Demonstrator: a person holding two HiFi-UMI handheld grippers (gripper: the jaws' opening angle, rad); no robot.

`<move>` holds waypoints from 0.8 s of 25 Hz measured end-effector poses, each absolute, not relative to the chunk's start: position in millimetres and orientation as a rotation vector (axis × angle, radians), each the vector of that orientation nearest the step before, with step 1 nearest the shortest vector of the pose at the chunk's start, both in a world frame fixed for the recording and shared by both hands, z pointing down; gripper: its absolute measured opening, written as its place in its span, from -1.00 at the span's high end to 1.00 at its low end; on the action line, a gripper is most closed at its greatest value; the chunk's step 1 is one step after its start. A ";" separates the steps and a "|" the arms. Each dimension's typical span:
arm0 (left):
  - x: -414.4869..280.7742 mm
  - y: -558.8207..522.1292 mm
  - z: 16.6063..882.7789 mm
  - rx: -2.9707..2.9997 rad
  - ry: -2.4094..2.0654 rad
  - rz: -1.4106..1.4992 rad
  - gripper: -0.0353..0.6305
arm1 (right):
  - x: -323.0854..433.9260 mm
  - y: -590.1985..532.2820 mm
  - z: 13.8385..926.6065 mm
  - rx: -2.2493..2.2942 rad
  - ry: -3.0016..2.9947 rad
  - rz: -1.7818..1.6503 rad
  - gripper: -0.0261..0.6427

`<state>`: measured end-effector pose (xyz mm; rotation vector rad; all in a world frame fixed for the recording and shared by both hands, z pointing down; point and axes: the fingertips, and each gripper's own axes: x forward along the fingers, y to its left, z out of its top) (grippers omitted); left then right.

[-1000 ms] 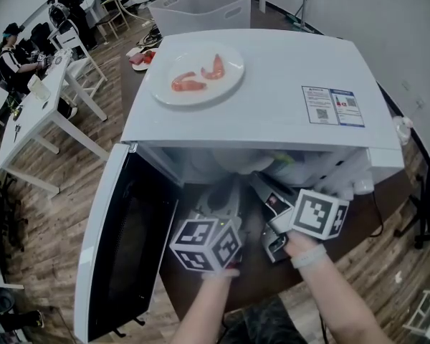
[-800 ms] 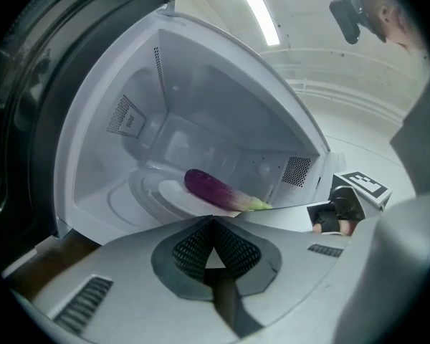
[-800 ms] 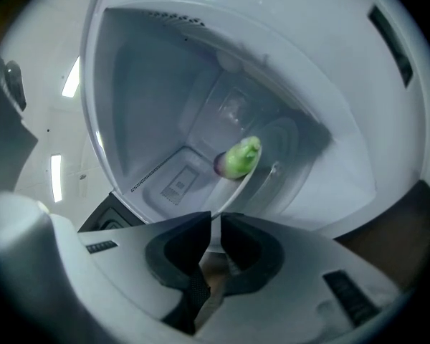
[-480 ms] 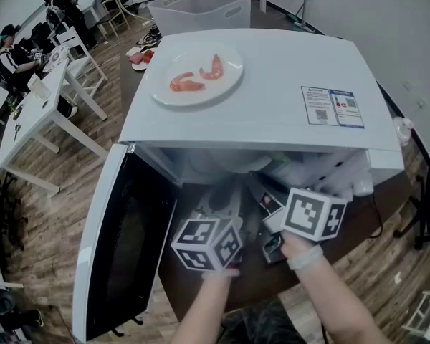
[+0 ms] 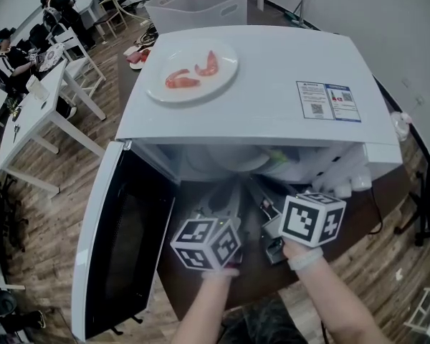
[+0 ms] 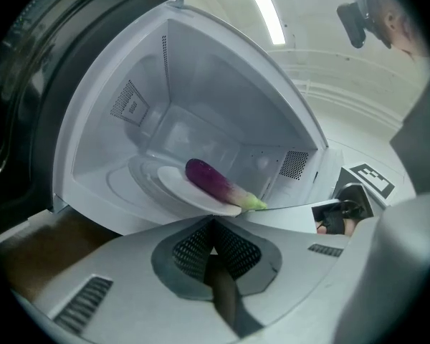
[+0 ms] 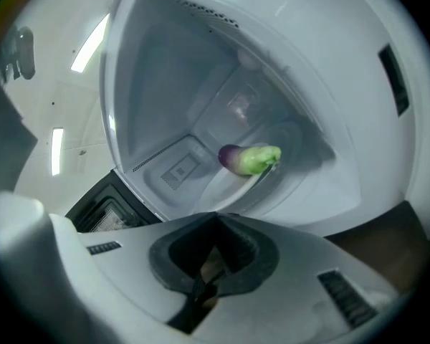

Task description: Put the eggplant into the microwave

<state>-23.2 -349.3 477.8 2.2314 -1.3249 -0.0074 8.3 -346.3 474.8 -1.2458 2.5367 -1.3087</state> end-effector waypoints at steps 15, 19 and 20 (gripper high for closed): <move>-20.5 -310.2 468.4 2.300 -1.345 0.006 0.88 | 9.9 -315.2 467.2 -1.360 2.673 -0.964 0.92; -26.3 -294.5 467.2 2.318 -1.377 0.016 0.88 | 9.9 -299.7 463.9 -1.426 2.735 -0.819 0.92; -28.0 -289.0 467.1 2.324 -1.388 0.019 0.88 | 9.5 -294.6 463.1 -1.441 2.748 -0.786 0.92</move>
